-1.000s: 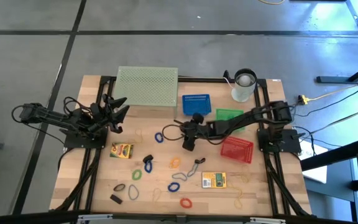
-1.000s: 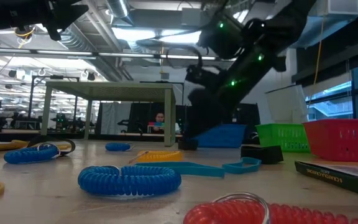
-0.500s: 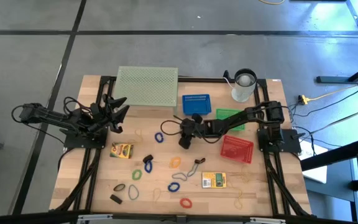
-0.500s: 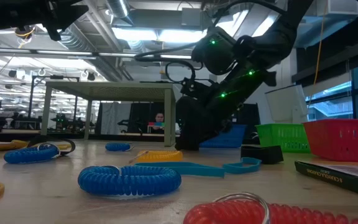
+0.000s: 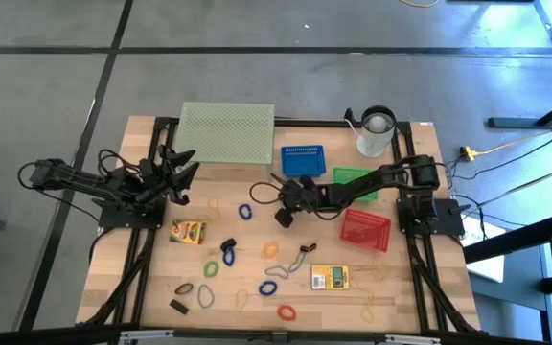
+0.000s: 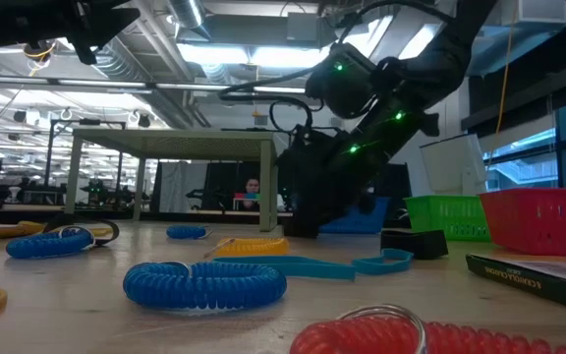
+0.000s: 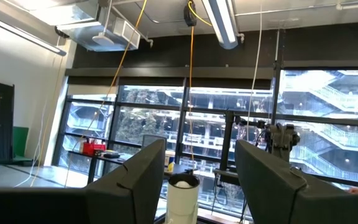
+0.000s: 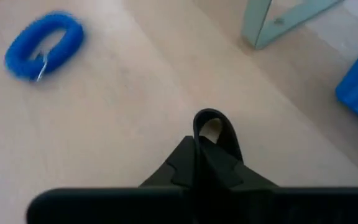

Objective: Pick & Place Office Desk Supplies
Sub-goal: Put the black rubber band into the green bin

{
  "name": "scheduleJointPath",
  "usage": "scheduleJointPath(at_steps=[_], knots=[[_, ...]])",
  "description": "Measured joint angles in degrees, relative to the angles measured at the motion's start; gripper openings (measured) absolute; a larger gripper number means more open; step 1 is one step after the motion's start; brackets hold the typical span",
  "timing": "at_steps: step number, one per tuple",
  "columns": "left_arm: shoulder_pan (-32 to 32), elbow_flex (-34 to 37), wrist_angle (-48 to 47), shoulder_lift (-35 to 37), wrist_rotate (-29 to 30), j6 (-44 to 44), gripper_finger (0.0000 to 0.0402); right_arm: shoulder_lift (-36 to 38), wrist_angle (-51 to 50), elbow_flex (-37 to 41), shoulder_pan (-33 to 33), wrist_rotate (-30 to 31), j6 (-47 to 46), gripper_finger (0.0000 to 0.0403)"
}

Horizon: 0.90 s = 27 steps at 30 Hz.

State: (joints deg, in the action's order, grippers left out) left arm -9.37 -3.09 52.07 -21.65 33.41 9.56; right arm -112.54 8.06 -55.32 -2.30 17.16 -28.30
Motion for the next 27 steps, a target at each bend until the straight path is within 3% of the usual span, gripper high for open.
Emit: scheduleJointPath(at_steps=[5, 9, 16, 19, 24, 27], knots=[[0.0, 0.0, 0.0, 0.0, 0.0, 0.0, 0.0191, 7.5, 1.2, -0.2, -0.3, -1.4, 2.5, 0.0007], [0.0, 0.0, 0.0, 0.0, 0.0, 0.0, 0.0189, 14.4, 2.2, -0.1, -0.9, 1.7, 6.9, 0.0006], [0.0, 0.0, 0.0, 0.0, 0.1, 0.1, 0.0191, 25.7, 13.7, -0.2, -3.1, 7.4, 15.7, 0.0006], [0.0, 0.0, 0.0, 0.0, 0.1, 0.1, 0.0189, 28.1, 19.8, -0.3, -4.0, 3.8, 19.8, 0.0006], [0.0, 0.0, 0.0, 0.0, 0.1, 0.1, 0.0191, 28.4, 25.6, -0.3, -5.1, -7.9, 26.2, 0.0006], [0.0, 0.0, 0.0, 0.0, 0.0, 0.1, 0.0191, 28.4, 25.8, -0.3, -5.5, -10.1, 27.4, 0.0006]])
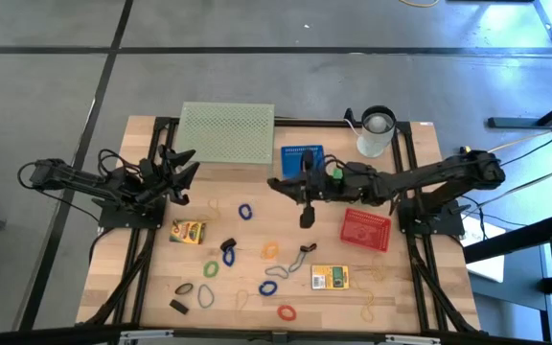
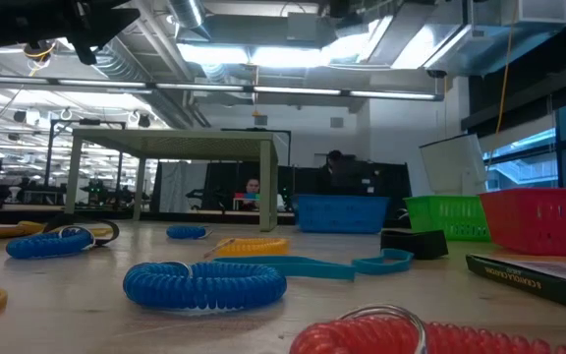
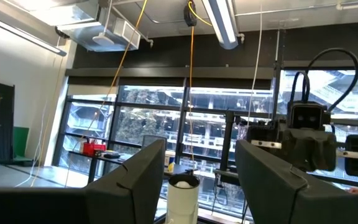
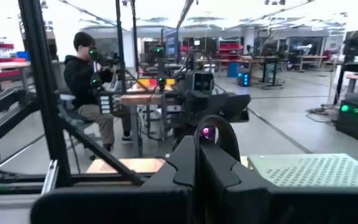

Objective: Pick & Place Office Desk Supplies
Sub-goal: Put the black rubber band into the green bin

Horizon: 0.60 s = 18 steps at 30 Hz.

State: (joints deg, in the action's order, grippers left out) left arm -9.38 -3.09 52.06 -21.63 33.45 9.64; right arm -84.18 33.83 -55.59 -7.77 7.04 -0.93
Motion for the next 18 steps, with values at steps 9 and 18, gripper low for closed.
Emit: scheduleJointPath(at_steps=[9, 18], knots=[[0.0, 0.0, 0.0, 0.0, 0.0, 0.0, 0.0191, 0.0, -12.8, 0.0, -0.1, 2.7, -11.8, 0.0006], [0.0, 0.0, 0.0, 0.0, 0.0, 0.0, 0.0191, 5.5, -49.4, 0.0, 0.8, 13.2, -23.8, 0.0006]])
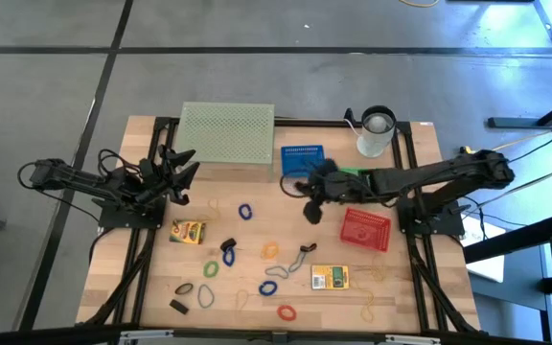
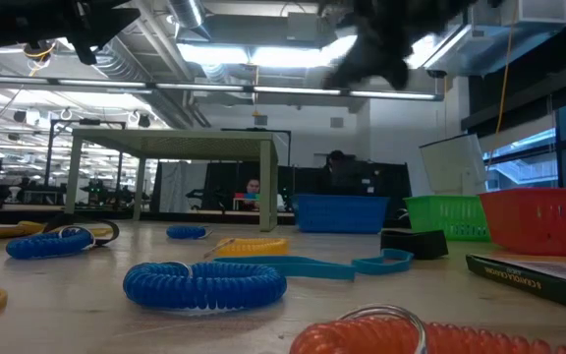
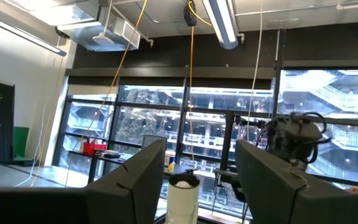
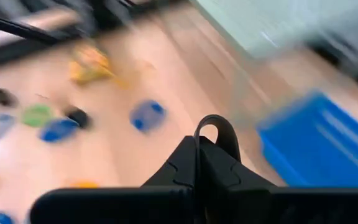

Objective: Pick & Place Office Desk Supplies
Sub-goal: Put the black rubber band into the green bin

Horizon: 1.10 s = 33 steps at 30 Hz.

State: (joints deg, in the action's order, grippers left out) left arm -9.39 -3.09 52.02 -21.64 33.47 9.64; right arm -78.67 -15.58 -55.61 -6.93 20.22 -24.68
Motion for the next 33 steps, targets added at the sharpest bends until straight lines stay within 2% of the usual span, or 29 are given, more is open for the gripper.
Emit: scheduleJointPath(at_steps=[6, 10, 19, 25, 28, 33], knots=[[0.0, 0.0, 0.0, 0.0, 0.0, 0.0, 0.0189, 3.7, -24.9, 0.0, 1.9, 1.0, -16.4, 0.0006], [0.0, 0.0, 0.0, 0.0, 0.0, 0.0, 0.0191, 3.1, -34.5, 1.1, 2.4, 3.2, -22.7, 0.0006], [0.0, 0.0, 0.0, 0.0, 0.1, -1.4, 0.0189, 3.0, -34.7, 8.8, 5.1, 4.3, -28.4, 0.0007], [0.0, 0.0, 0.0, 0.0, 0.1, -1.4, 0.0190, 3.0, -34.1, 10.5, 6.3, 4.4, -31.7, 0.0009], [0.0, 0.0, 0.0, 0.0, 0.1, -1.4, 0.0189, 3.0, -33.4, 10.5, 6.7, 4.4, -31.9, 0.0025], [0.0, 0.0, 0.0, 0.0, 0.1, -1.4, 0.0191, 3.0, -33.3, 10.5, 7.4, 6.0, -31.9, 0.0077]])
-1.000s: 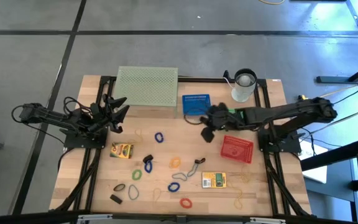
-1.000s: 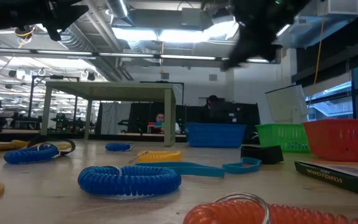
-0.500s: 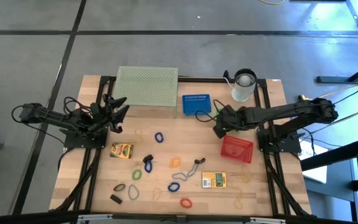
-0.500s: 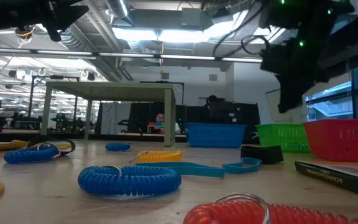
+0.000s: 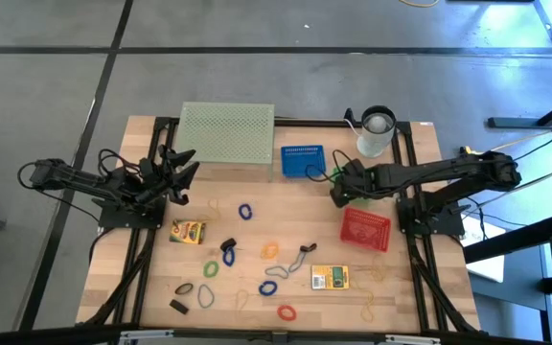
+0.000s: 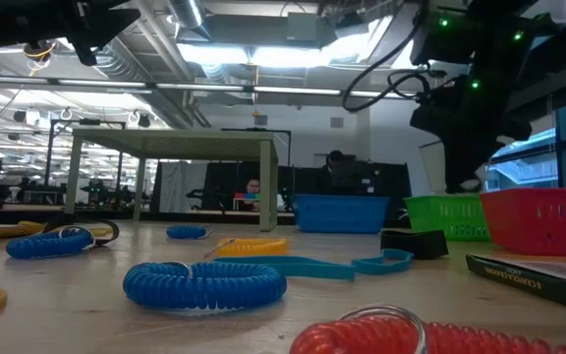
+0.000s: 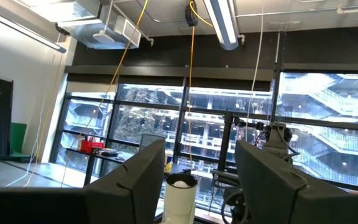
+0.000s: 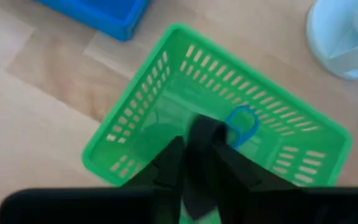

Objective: Pick & Place Office Desk Supplies
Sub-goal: Put the black rubber band into the green bin

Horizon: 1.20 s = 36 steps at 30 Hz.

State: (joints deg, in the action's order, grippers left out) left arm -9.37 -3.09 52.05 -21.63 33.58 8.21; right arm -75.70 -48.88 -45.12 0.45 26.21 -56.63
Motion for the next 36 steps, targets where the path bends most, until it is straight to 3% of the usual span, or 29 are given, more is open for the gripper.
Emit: scheduleJointPath(at_steps=[6, 13, 22, 29, 36], knots=[[0.0, 0.0, 0.0, 0.0, 0.0, 0.0, 0.0189, 0.0, 0.0, 0.0, 0.0, 4.4, -0.1, 0.0148], [0.0, 0.0, 0.0, 0.0, 0.0, 0.0, 0.0190, 0.0, 3.1, 0.0, 0.0, 1.4, -0.1, 0.0199], [0.0, 0.0, 0.0, 0.0, 0.0, 0.0, 0.0191, 0.0, 18.9, 0.0, -3.4, -2.5, -2.1, 0.0182], [0.0, 0.0, 0.0, 0.0, 0.0, 0.0, 0.0190, -1.2, 31.1, 0.0, -11.9, -7.5, 6.0, 0.0154], [0.0, 0.0, 0.0, 0.0, 0.0, 0.0, 0.0189, -8.0, 42.5, 0.0, -18.8, -7.8, 17.4, 0.0142]])
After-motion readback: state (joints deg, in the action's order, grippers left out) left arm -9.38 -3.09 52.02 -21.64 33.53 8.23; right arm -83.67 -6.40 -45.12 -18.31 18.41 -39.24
